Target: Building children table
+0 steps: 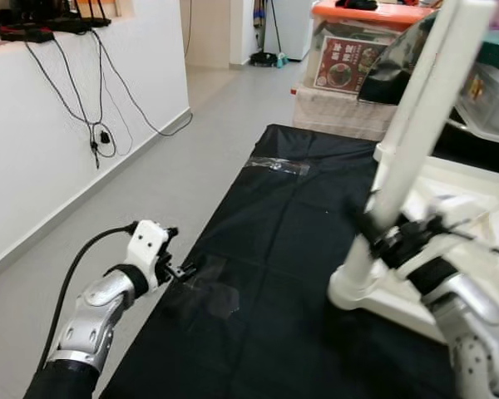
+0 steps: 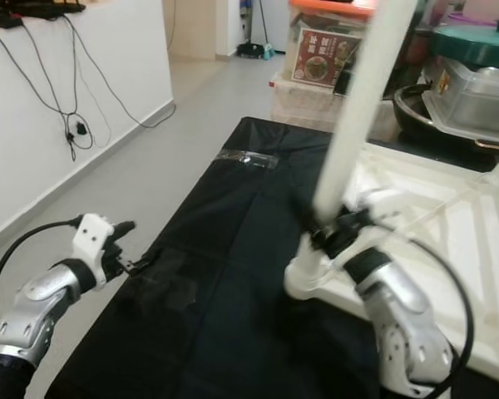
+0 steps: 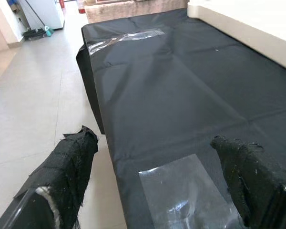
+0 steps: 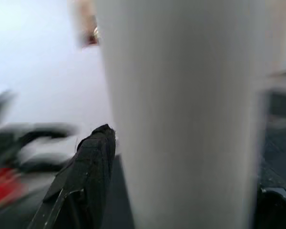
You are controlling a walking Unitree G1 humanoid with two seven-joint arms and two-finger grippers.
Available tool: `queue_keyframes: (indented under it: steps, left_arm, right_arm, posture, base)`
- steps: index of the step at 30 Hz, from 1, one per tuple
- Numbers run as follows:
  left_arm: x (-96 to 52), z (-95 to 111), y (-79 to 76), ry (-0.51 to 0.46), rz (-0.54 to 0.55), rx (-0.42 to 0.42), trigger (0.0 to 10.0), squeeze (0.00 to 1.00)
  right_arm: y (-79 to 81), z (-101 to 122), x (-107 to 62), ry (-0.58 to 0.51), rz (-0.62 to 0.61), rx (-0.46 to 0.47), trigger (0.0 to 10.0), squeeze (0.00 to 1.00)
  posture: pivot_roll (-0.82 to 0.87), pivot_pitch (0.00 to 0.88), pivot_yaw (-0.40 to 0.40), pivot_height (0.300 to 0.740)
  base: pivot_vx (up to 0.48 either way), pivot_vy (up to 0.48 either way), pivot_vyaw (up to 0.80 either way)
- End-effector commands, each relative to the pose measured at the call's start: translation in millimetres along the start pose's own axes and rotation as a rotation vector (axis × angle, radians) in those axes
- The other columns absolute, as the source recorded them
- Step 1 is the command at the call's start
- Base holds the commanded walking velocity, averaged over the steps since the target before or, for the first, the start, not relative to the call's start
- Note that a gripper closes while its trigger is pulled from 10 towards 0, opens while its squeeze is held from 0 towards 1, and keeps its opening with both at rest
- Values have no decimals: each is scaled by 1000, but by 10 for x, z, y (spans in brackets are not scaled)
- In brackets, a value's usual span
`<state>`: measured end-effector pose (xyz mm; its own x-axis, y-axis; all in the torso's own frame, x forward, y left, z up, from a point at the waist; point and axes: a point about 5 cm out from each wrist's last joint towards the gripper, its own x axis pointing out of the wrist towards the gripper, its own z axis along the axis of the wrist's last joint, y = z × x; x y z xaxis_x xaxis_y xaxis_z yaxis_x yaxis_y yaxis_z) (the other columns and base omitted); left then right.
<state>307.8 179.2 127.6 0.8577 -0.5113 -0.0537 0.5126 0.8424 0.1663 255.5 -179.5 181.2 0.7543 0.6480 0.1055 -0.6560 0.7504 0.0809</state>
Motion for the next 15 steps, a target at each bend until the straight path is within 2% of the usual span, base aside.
queue_keyframes:
  steps: [1, 2, 3, 7, 8, 10, 11, 12, 13, 14, 15]
  left_arm:
    - [-35, -29, -18, 11, -2, 1, 10000, 0]
    - [-62, -44, 3, 18, 6, 4, 10000, 0]
    - [-82, -51, 21, 22, 12, 6, 10000, 0]
    - [-100, -57, 37, 27, 18, 9, 10000, 0]
    - [-100, -60, 38, 27, 17, 8, 10000, 0]
    - [-100, -64, 39, 28, 15, 8, 10000, 0]
    - [-79, -69, 13, 27, 10, 4, 10000, 0]
    - [-61, -73, -5, 26, 6, 1, 10000, 0]
    - [-50, -75, -18, 25, 3, -1, 10000, 0]
    - [-50, -75, -18, 25, 3, -1, 10000, 0]
    - [-42, -72, -36, 22, -1, -4, 10000, 0]
  right_arm:
    - [183, -130, 113, 40, 151, 31, 10000, 0]
    - [208, -129, 142, 39, 176, 29, 4824, 0]
    - [233, -118, 159, 36, 203, 27, 3490, 0]
    - [254, -101, 170, 31, 232, 28, 3490, 0]
    - [282, -103, 131, 34, 248, 21, 0, 0]
    - [270, -117, 116, 42, 210, 0, 0, 0]
    - [76, -187, 132, 72, -42, -31, 0, 0]
    - [-61, -241, 125, 93, -223, -53, 0, 0]
    - [-148, -278, 118, 108, -338, -66, 0, 0]
    - [-148, -278, 118, 108, -338, -66, 0, 0]
    - [-308, -344, 32, 121, -577, -12, 0, 0]
  posture:
    - [108, 0, -67, 740]
    - [115, 0, -72, 740]
    - [114, 0, -73, 740]
    - [114, 0, -73, 740]
    - [104, 0, -71, 740]
    - [92, 0, -67, 740]
    - [85, 0, -64, 740]
    - [85, 0, -64, 740]
    - [85, 0, -64, 740]
    - [85, 0, -64, 740]
    - [83, 0, -60, 740]
  base:
    - [0, 0, 0]
    - [0, 0, 0]
    - [0, 0, 0]
    - [0, 0, 0]
    - [0, 0, 0]
    - [0, 0, 0]
    - [0, 0, 0]
    - [0, 0, 0]
    - [0, 0, 0]
    - [0, 0, 0]
    - [0, 0, 0]
